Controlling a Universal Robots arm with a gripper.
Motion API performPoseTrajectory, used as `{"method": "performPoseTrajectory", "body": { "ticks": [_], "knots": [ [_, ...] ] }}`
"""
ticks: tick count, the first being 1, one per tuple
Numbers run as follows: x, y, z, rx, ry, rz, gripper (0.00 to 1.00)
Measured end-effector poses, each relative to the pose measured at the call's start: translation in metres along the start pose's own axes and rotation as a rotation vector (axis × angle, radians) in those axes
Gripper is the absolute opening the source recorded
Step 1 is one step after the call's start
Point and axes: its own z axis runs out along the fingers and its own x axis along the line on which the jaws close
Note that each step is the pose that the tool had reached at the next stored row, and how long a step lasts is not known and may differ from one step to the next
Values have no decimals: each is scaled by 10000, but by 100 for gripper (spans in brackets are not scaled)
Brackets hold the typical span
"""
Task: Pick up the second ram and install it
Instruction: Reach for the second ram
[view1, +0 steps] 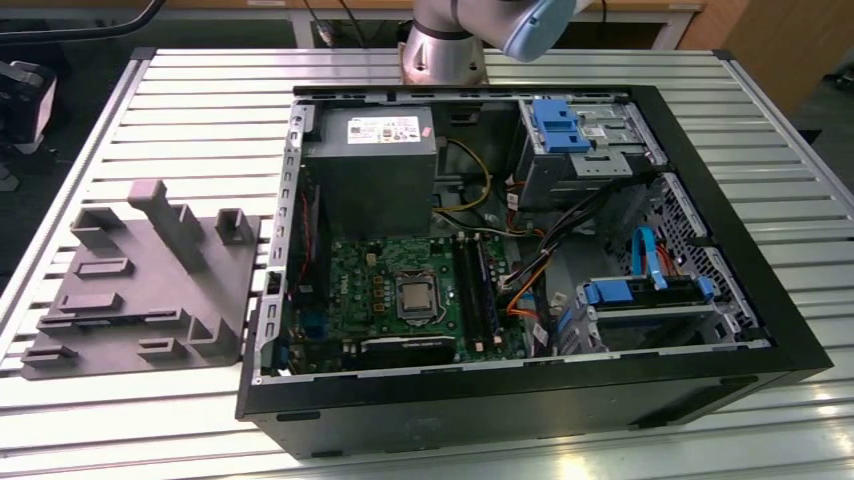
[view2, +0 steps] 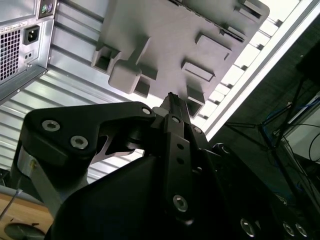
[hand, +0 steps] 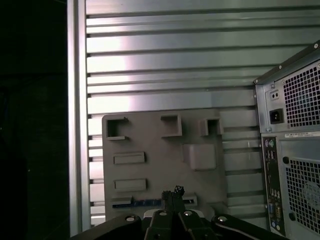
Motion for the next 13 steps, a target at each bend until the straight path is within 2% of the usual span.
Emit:
{"method": "performPoseTrajectory", "body": {
  "ticks": [13],
  "knots": [
    [12, -67, 15, 0, 0, 0, 11]
  ]
}}
